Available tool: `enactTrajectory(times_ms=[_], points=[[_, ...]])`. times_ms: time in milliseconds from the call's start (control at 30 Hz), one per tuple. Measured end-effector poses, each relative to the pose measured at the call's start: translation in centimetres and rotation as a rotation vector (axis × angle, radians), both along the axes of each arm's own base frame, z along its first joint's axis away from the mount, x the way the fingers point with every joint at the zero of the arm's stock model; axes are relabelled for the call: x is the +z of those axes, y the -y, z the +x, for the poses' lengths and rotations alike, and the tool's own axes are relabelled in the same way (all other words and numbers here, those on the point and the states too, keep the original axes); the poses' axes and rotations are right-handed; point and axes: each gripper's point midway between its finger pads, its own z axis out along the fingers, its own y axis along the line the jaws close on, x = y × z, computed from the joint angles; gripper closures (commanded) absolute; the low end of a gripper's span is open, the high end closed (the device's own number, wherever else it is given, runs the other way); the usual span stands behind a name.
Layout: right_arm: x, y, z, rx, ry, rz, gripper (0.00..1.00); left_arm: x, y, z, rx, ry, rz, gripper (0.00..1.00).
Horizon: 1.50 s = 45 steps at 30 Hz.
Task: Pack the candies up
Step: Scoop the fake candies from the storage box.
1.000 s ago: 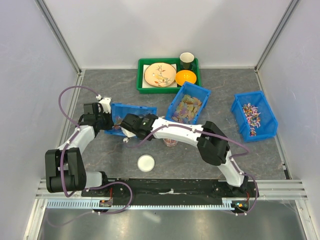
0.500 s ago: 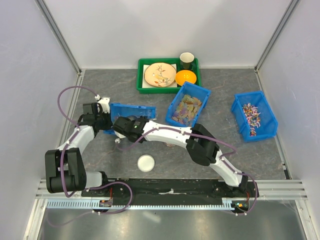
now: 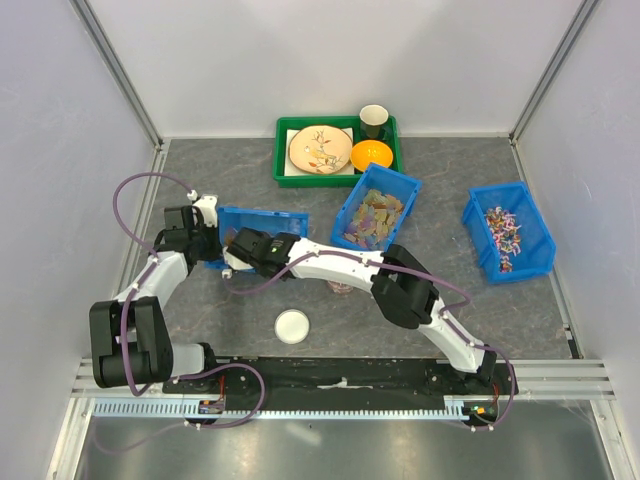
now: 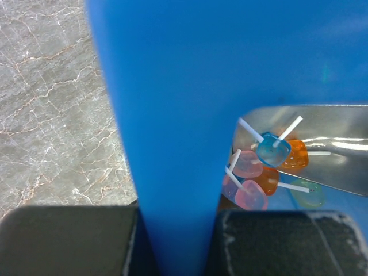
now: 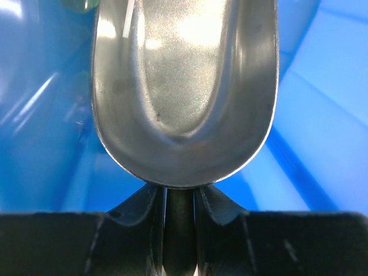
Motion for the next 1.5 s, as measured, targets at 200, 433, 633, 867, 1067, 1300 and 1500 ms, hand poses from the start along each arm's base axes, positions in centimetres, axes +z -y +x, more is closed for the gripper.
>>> enactTrajectory(times_ms=[200,433,633,867,1067,1300,1500], points=[[-0.5,-0.2,0.0,-0.015,-0.043,0.053,1.0,0.0,-0.1,0.0,0.004,-0.001,0.002,0.99],[-1.1,-0.6,-0.2,-0.034,-0.106,0.122,1.0,0.0,-0.6,0.0,0.021,-0.002,0.014,0.98],[-1.1,-0.9,-0.3,-0.044,-0.136,0.149,1.0,0.1,-0.7,-0.1,0.026,0.001,0.019,0.99],[-1.4,-1.6,-0.7,-0.046,-0.183,0.196,1.0,0.0,-0.6,-0.2,0.023,-0.003,0.018,0.99],[-1.5,-1.7,-0.9,-0.048,-0.207,0.211,1.0,0.0,-0.6,-0.3,0.024,-0.006,0.017,0.98],[-1.6,-1.6,-1.1,-0.052,-0.215,0.221,1.0,-0.1,-0.6,-0.4,0.023,-0.007,0.017,0.99],[-1.7,-1.3,-1.2,-0.045,-0.24,0.241,1.0,0.0,-0.5,-0.4,0.018,-0.008,0.013,0.98]])
